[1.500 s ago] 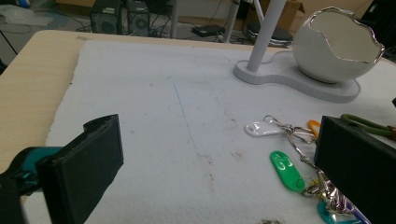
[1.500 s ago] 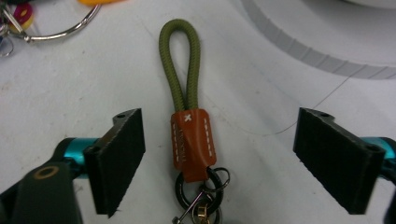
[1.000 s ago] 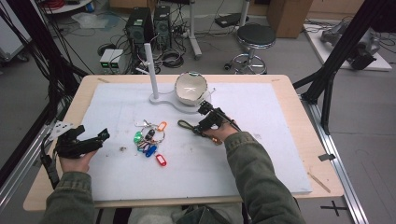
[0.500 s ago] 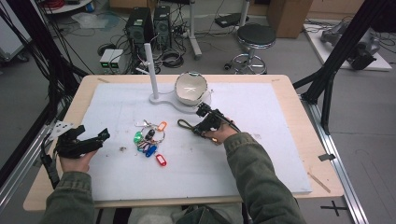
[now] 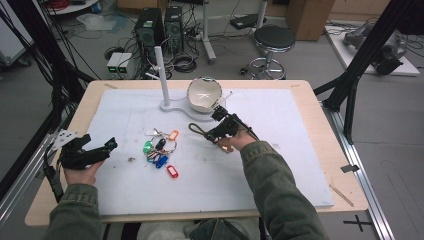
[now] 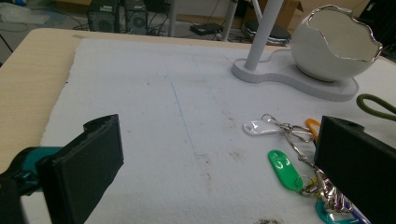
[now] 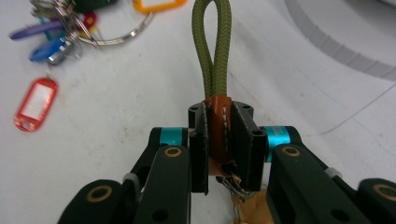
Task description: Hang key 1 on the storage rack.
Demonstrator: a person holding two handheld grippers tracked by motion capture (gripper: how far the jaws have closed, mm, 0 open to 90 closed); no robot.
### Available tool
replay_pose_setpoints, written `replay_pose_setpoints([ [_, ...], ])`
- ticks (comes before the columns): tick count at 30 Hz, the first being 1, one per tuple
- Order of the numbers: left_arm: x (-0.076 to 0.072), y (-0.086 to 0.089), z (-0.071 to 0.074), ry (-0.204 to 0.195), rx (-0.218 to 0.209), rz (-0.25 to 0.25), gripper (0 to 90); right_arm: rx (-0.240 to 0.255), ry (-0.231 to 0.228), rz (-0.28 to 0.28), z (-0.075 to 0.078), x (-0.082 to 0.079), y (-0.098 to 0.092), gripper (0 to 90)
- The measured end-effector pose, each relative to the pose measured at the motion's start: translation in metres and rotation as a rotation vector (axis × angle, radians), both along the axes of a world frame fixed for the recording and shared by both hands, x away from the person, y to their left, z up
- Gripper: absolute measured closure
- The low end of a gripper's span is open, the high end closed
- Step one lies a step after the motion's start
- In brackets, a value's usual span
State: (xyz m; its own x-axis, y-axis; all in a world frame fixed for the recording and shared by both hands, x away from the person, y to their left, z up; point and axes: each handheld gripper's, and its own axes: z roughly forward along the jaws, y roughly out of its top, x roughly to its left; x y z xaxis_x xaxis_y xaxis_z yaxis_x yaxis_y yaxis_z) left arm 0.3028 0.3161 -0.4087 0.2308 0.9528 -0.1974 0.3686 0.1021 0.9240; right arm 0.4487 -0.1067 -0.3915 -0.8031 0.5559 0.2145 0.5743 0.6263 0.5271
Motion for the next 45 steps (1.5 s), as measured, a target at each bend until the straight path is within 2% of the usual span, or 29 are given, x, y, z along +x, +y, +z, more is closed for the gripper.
replay_pose_setpoints([
  [9, 0.000, 0.000, 0.000, 0.003, 0.007, 0.005, 1.7, 0.052, -0.023, -0.002, 0.021, -0.002, 0.013, 77.5],
  [13, 0.002, 0.002, -0.002, 0.015, 0.009, 0.011, 1.7, 0.054, -0.032, -0.030, 0.024, -0.002, 0.011, 77.5],
  [14, 0.002, 0.001, -0.002, 0.011, 0.007, 0.011, 1.7, 0.074, -0.039, -0.032, 0.026, -0.001, 0.008, 77.5],
  [17, 0.002, 0.001, -0.002, 0.011, 0.006, 0.008, 1.8, 0.087, -0.039, -0.040, 0.029, -0.001, 0.006, 77.5],
  [19, 0.002, 0.001, -0.002, 0.013, 0.006, 0.008, 1.7, 0.086, -0.046, -0.040, 0.034, 0.000, 0.005, 77.5],
  [22, 0.002, 0.001, -0.001, 0.012, 0.005, 0.008, 1.7, 0.109, -0.061, -0.037, 0.048, 0.002, 0.008, 77.5],
  [24, 0.002, 0.001, -0.002, 0.011, 0.003, 0.008, 1.7, 0.121, -0.059, -0.038, 0.050, 0.003, 0.009, 77.5],
  [25, 0.002, 0.001, -0.001, 0.012, 0.003, 0.007, 1.7, 0.120, -0.063, -0.037, 0.055, 0.004, 0.012, 77.4],
  [34, 0.002, 0.001, -0.001, 0.012, 0.000, 0.003, 1.7, 0.099, -0.071, -0.019, 0.063, 0.008, 0.026, 77.4],
  [38, 0.002, 0.002, -0.002, 0.014, -0.002, 0.003, 1.7, 0.083, -0.089, -0.005, 0.069, 0.010, 0.033, 77.4],
  [45, 0.002, 0.002, -0.001, 0.012, -0.007, 0.005, 1.7, 0.089, -0.098, 0.012, 0.079, 0.013, 0.045, 77.4],
])
